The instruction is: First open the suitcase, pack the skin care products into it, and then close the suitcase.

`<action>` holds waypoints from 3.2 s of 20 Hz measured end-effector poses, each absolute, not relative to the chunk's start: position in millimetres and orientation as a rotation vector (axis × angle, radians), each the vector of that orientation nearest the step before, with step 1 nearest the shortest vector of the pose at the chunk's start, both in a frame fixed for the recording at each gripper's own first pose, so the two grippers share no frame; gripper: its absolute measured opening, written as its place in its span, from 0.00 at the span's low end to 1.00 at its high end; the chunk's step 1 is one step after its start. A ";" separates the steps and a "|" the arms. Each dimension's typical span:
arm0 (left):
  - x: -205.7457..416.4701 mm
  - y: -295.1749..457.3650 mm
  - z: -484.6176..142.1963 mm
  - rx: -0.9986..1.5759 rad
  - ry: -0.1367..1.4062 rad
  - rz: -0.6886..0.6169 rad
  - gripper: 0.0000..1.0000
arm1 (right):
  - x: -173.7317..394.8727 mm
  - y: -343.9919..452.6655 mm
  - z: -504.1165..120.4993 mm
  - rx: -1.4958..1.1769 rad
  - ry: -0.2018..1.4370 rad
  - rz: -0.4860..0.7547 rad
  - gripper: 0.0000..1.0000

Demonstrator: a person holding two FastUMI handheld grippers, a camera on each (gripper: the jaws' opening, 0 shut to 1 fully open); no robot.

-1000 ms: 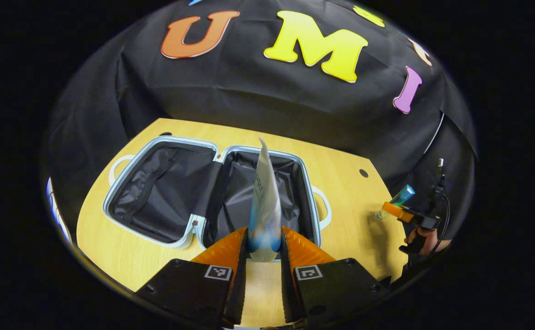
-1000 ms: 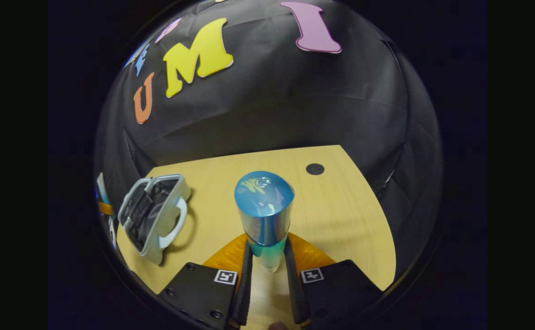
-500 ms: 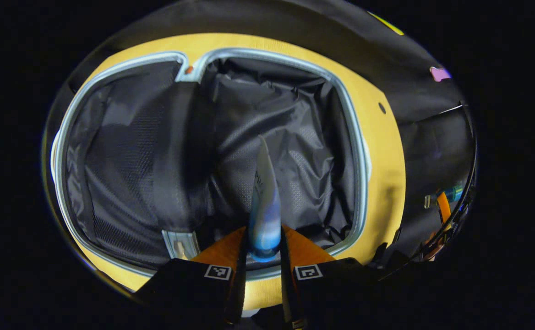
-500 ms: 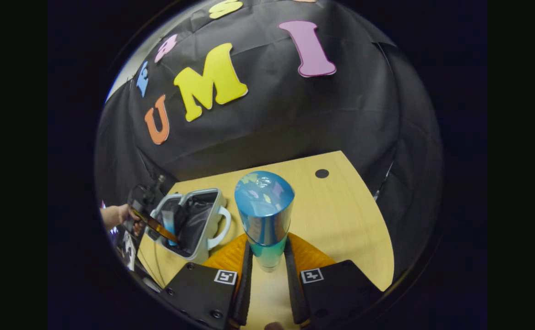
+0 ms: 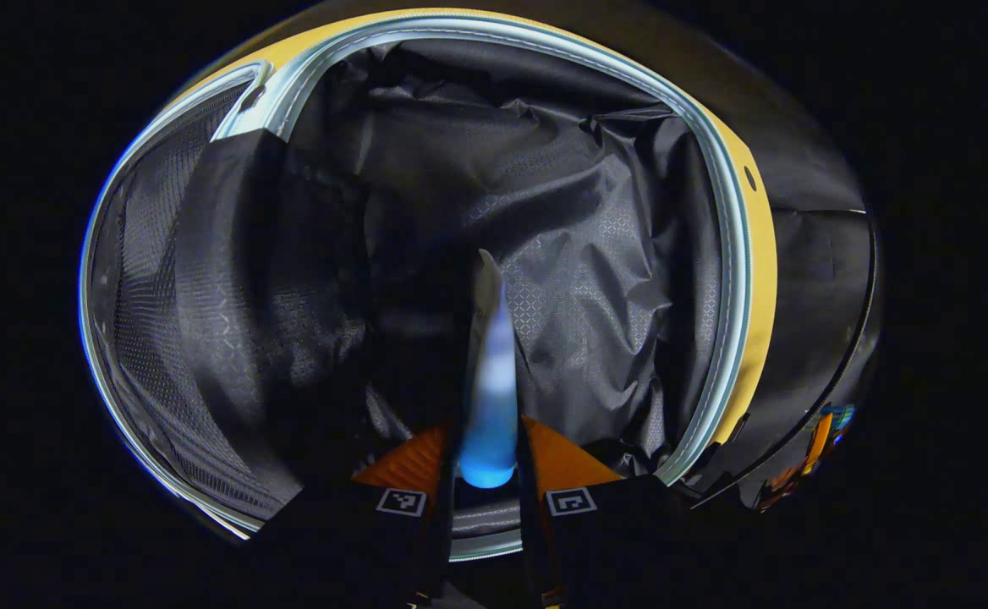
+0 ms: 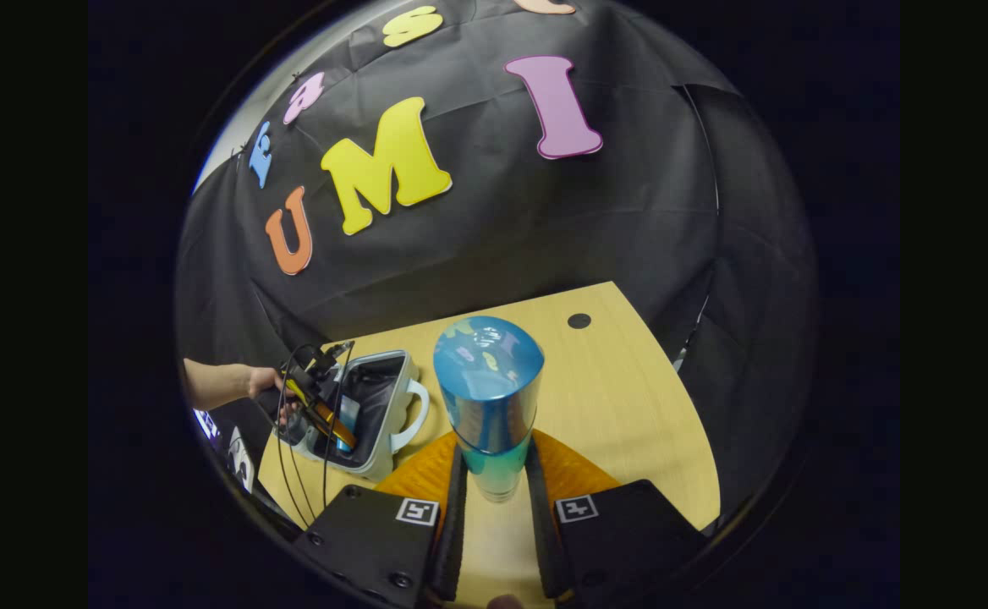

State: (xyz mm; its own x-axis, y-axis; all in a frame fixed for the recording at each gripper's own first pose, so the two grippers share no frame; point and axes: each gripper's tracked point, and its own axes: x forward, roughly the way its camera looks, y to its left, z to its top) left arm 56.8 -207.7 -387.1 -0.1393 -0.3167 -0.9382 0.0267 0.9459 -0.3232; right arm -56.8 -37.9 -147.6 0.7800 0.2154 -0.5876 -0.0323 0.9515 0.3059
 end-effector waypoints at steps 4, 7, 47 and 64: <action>57.1 -209.6 -384.5 -0.238 1.669 -0.299 0.42 | -57.5 -35.5 -143.5 0.285 0.659 0.146 0.33; 56.6 -208.6 -374.0 -0.238 1.628 -0.296 0.57 | -56.0 -27.9 -140.4 0.269 0.655 0.176 0.33; -144.4 -125.4 -233.1 -0.504 0.787 0.045 0.95 | 14.4 286.3 -354.7 0.195 1.569 0.168 0.34; -56.4 26.5 -233.4 -0.755 0.524 0.130 0.95 | 10.4 257.0 -222.2 0.091 1.056 0.469 0.65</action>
State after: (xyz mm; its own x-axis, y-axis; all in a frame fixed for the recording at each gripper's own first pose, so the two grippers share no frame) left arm -56.4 26.5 -233.4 0.8643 -0.0717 -0.4979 -0.2965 0.7270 -0.6194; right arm 10.4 257.0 -222.2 0.4042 0.4140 -0.8156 -0.3278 0.8980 0.2934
